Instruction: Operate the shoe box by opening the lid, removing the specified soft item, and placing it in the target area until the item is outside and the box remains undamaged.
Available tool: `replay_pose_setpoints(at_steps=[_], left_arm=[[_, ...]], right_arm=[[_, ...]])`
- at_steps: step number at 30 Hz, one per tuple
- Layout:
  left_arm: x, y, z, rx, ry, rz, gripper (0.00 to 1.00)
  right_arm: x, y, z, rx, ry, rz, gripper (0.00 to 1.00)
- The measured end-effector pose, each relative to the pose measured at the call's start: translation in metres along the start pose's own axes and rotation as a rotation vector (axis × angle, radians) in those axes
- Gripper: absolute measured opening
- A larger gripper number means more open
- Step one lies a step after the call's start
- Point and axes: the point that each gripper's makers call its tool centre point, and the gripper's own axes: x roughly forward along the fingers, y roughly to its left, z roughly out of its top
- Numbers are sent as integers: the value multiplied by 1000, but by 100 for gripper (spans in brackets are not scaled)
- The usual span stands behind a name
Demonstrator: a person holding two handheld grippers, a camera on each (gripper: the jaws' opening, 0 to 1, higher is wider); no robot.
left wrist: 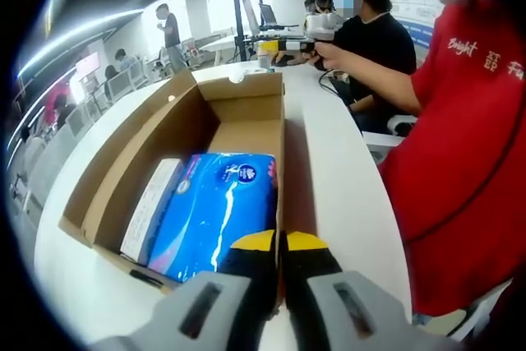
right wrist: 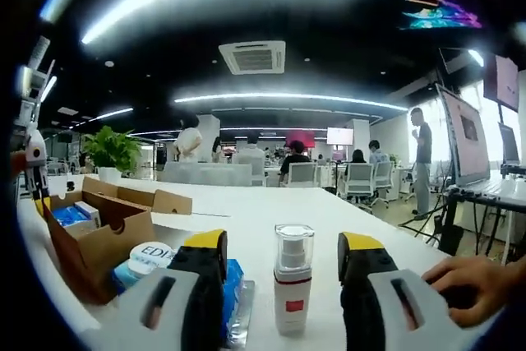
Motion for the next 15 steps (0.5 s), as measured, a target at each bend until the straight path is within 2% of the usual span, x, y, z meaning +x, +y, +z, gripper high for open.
replay_pose_setpoints(at_steps=[8, 15], left_arm=[[0, -1, 1, -1, -2, -2, 2], [0, -1, 0, -1, -5, -5, 2]], right_arm=[[-1, 9, 10, 10, -6, 33, 66], [-3, 19, 34, -25, -30, 71, 71]])
